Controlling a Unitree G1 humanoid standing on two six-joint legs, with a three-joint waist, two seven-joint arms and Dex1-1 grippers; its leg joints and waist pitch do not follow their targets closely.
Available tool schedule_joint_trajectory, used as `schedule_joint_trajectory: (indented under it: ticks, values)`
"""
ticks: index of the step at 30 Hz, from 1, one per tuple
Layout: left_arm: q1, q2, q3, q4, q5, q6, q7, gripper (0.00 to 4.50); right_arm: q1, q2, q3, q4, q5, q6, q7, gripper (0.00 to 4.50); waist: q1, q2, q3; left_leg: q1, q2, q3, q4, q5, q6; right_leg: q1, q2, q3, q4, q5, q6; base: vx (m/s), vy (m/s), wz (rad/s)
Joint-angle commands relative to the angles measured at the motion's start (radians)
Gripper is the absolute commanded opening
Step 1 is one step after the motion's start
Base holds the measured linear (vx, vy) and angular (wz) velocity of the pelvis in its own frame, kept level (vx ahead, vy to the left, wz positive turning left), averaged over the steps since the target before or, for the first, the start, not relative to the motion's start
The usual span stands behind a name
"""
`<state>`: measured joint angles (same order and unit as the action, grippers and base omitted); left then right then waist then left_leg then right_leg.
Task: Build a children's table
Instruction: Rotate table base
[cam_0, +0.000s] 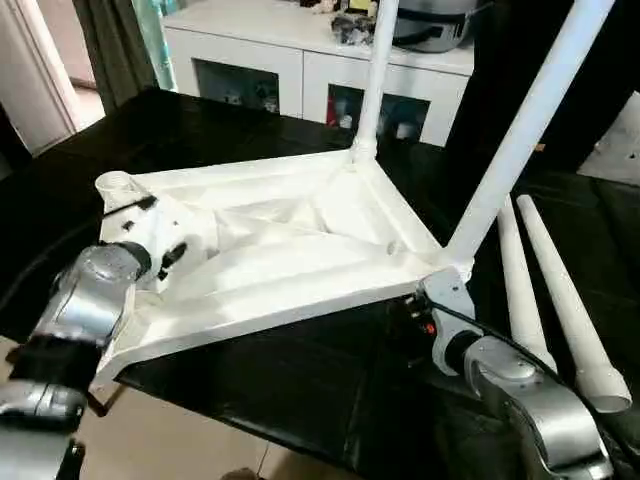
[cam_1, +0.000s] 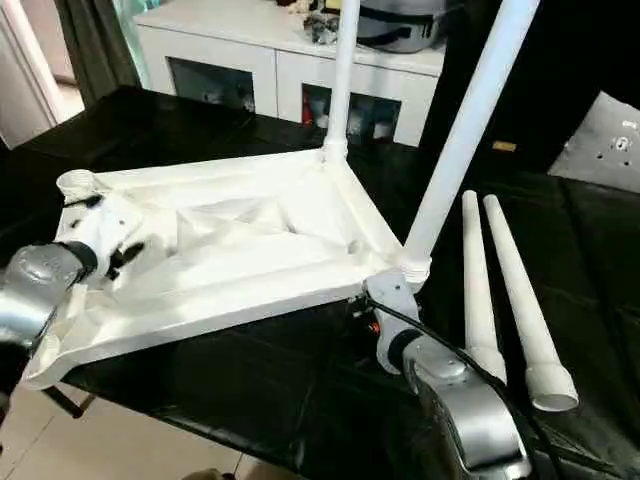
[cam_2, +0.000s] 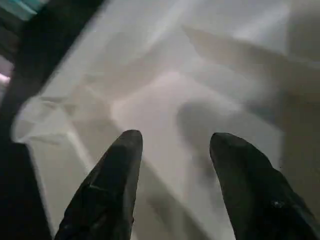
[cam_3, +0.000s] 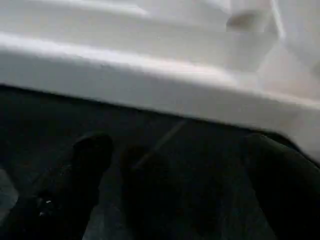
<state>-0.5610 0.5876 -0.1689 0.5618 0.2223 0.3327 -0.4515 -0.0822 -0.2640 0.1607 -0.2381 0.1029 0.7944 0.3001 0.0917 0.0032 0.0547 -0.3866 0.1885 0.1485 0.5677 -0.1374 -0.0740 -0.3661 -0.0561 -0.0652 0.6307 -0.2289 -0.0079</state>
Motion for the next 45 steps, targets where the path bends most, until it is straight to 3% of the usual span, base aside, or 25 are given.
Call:
schedule_joint_trajectory:
  ticks: [1,2,7,8,9,11,12,19,22,27,31,32,34,35,38,41,45]
  values:
    - [-0.021,0.008,-0.030,0.032,0.020,-0.019,-0.044,2.45,-0.029,0.013,-0.005,0.037,-0.007,-0.008,-0.016,4.50,0.004,0.017,-0.063,0.029,0.036,-0.016,-0.068,-0.336,-0.054,0.018,-0.088,0.056,-0.090,-0.167,-0.133,0.000,0.000,0.00]
    - [-0.029,0.011,-0.048,0.040,0.019,-0.030,-0.087,2.45,-0.058,0.039,-0.012,0.103,-0.009,-0.041,-0.027,4.50,0.003,0.020,-0.064,0.029,0.037,-0.017,-0.068,-0.338,-0.056,0.018,-0.090,0.056,-0.089,-0.161,-0.145,0.000,0.000,0.00]
    - [-0.043,0.020,-0.077,0.048,-0.011,-0.040,-0.220,2.45,-0.121,0.070,-0.023,0.238,-0.023,-0.121,-0.047,4.50,0.005,0.020,-0.065,0.030,0.038,-0.013,-0.066,-0.320,-0.059,0.018,-0.091,0.056,-0.083,-0.127,-0.174,0.000,0.000,0.00]
    - [-0.039,0.031,-0.095,0.033,-0.020,-0.039,-0.285,2.45,-0.145,0.075,-0.027,0.280,-0.023,-0.145,-0.048,4.50,0.006,0.016,-0.065,0.029,0.039,-0.013,-0.067,-0.305,-0.057,0.020,-0.092,0.055,-0.081,-0.118,-0.177,0.000,0.000,0.00]
    - [-0.036,0.037,-0.105,0.024,-0.024,-0.038,-0.322,2.45,-0.159,0.078,-0.029,0.302,-0.022,-0.156,-0.048,4.50,0.005,0.019,-0.064,0.031,0.039,-0.012,-0.068,-0.315,-0.061,0.018,-0.092,0.055,-0.081,-0.122,-0.180,0.000,0.000,0.00]
    - [-0.017,0.053,-0.129,-0.033,-0.050,-0.019,-0.434,2.45,-0.202,0.088,-0.043,0.369,-0.021,-0.185,-0.057,4.50,0.004,0.020,-0.064,0.032,0.041,-0.010,-0.068,-0.322,-0.063,0.018,-0.093,0.057,-0.080,-0.126,-0.185,0.000,0.000,0.00]
    - [-0.009,0.059,-0.137,-0.059,-0.063,-0.006,-0.471,2.45,-0.214,0.086,-0.044,0.389,-0.025,-0.196,-0.058,4.50,0.005,0.012,-0.064,0.031,0.041,-0.009,-0.068,-0.312,-0.060,0.021,-0.094,0.056,-0.077,-0.126,-0.190,0.000,0.000,0.00]
    - [0.063,0.079,-0.197,-0.246,-0.164,0.026,-0.699,2.45,-0.284,0.082,-0.057,0.500,-0.033,-0.268,-0.051,4.50,0.002,0.015,-0.062,0.031,0.041,-0.002,-0.066,-0.299,-0.052,0.020,-0.093,0.058,-0.080,-0.144,-0.193,0.000,0.000,0.00]
    - [0.094,0.068,-0.215,-0.337,-0.219,0.054,-0.782,2.45,-0.304,0.085,-0.060,0.529,-0.040,-0.296,-0.044,4.50,0.003,0.014,-0.064,0.030,0.040,0.002,-0.064,-0.272,-0.047,0.021,-0.089,0.058,-0.076,-0.107,-0.199,0.000,0.000,0.00]
    - [0.091,0.016,-0.221,-0.355,-0.231,0.072,-0.776,2.45,-0.319,0.089,-0.056,0.546,-0.044,-0.317,-0.039,4.50,-0.001,0.009,-0.065,0.026,0.037,0.006,-0.061,-0.249,-0.036,0.027,-0.085,0.058,-0.075,-0.096,-0.200,0.000,0.000,0.00]
    - [0.044,-0.071,-0.216,-0.257,-0.187,0.008,-0.682,2.45,-0.328,0.082,-0.051,0.544,-0.057,-0.331,-0.046,4.50,0.001,0.009,-0.066,0.028,0.037,0.007,-0.059,-0.244,-0.033,0.027,-0.084,0.059,-0.078,-0.101,-0.188,0.000,0.000,0.00]
    - [0.012,-0.116,-0.201,-0.190,-0.170,-0.031,-0.605,2.45,-0.334,0.070,-0.051,0.531,-0.072,-0.337,-0.052,4.50,0.003,0.011,-0.067,0.031,0.038,0.008,-0.058,-0.247,-0.034,0.026,-0.084,0.059,-0.079,-0.105,-0.185,0.000,0.000,0.00]
    - [0.005,-0.125,-0.197,-0.180,-0.168,-0.036,-0.588,2.45,-0.336,0.068,-0.053,0.531,-0.078,-0.342,-0.051,4.50,0.004,0.007,-0.066,0.033,0.038,0.009,-0.058,-0.264,-0.037,0.025,-0.083,0.059,-0.082,-0.122,-0.180,0.000,0.000,0.00]
    - [-0.006,-0.136,-0.195,-0.161,-0.161,-0.053,-0.563,2.45,-0.340,0.064,-0.056,0.524,-0.084,-0.346,-0.053,4.50,0.005,0.009,-0.066,0.028,0.037,0.006,-0.060,-0.260,-0.036,0.029,-0.084,0.058,-0.082,-0.136,-0.174,0.000,0.000,0.00]
    - [-0.066,-0.198,-0.179,-0.020,-0.124,-0.159,-0.408,2.45,-0.360,0.041,-0.097,0.451,-0.083,-0.359,-0.073,4.50,0.006,0.005,-0.066,0.032,0.037,0.008,-0.057,-0.274,-0.035,0.026,-0.083,0.060,-0.088,-0.158,-0.159,0.000,0.000,0.00]
    - [-0.113,-0.253,-0.163,0.121,-0.084,-0.254,-0.247,2.45,-0.366,0.022,-0.146,0.355,-0.063,-0.343,-0.083,4.50,0.008,0.002,-0.069,0.027,0.037,0.006,-0.058,-0.243,-0.026,0.030,-0.082,0.060,-0.085,-0.124,-0.140,0.000,0.000,0.00]
    - [-0.123,-0.293,-0.125,0.171,-0.095,-0.301,-0.155,2.45,-0.355,0.014,-0.166,0.288,-0.026,-0.344,-0.045,4.50,0.013,-0.001,-0.071,0.025,0.036,0.007,-0.052,-0.209,-0.009,0.032,-0.082,0.060,-0.081,-0.070,-0.148,0.000,0.000,0.00]
